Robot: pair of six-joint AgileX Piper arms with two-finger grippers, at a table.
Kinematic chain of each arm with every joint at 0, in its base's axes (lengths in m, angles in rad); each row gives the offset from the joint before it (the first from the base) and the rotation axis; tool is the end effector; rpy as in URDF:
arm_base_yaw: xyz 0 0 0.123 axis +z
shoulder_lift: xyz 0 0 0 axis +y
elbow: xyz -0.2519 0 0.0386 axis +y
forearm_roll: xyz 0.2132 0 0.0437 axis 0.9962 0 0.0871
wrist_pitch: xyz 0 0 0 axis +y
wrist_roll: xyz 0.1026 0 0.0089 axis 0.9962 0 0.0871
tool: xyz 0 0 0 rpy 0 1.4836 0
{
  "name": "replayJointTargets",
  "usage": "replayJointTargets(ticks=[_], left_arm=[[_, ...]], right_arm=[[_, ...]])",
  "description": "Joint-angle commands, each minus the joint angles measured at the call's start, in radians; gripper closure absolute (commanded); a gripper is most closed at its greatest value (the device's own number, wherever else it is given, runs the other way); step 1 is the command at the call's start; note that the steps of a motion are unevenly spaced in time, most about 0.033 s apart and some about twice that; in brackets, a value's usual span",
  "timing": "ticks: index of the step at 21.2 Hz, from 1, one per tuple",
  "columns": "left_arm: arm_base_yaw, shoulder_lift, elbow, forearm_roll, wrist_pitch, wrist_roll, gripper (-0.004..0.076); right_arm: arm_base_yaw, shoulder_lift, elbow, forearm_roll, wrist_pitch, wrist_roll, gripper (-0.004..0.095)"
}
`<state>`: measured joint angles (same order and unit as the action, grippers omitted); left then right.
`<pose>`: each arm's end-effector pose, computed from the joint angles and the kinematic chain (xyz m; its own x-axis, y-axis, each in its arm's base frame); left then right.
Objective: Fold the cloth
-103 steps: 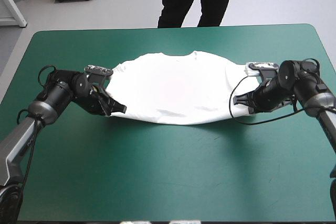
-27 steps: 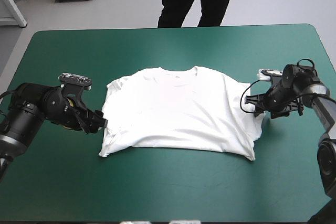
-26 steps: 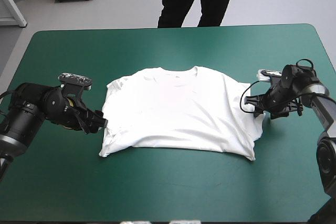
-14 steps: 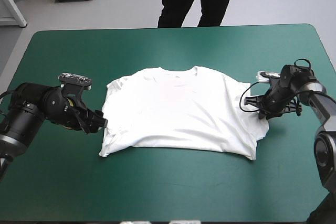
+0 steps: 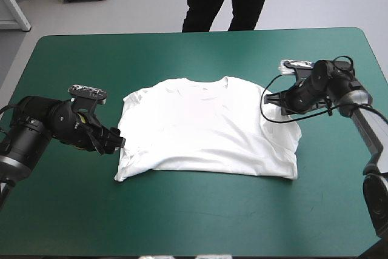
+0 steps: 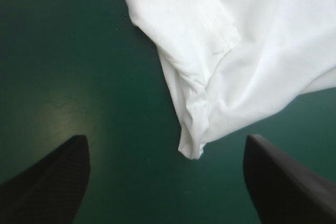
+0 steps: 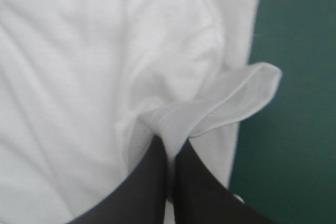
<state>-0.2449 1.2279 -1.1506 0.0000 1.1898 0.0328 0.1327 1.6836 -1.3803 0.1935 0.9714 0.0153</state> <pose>0.2006 -0.0501 0.3051 -0.8885 0.2559 -0.3808 0.2717 0.9623 0.0125 0.3170 0.0588 0.2530 -0.9327 0.0001 -0.3608 -0.0747 0.9783 0.1934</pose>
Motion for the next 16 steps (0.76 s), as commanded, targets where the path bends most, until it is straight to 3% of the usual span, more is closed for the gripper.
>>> replayJointTargets(ticks=[1,11,13,16], left_arm=[[-0.003,-0.026,-0.033,-0.013,-0.019,-0.011,0.0143],[-0.003,-0.026,-0.033,-0.015,-0.008,-0.011,0.0143],[-0.003,-0.026,-0.033,-0.015,-0.007,-0.011,0.0144],[-0.003,-0.026,-0.033,-0.015,-0.007,-0.011,0.0144]], right_arm=[[0.066,-0.027,-0.043,0.098,-0.067,-0.001,0.0925],[0.218,0.159,-0.043,0.172,-0.061,-0.015,0.0899],[0.218,0.16,-0.043,0.19,-0.042,-0.015,0.0767],[0.218,0.156,-0.077,0.192,0.032,-0.015,0.0486]])
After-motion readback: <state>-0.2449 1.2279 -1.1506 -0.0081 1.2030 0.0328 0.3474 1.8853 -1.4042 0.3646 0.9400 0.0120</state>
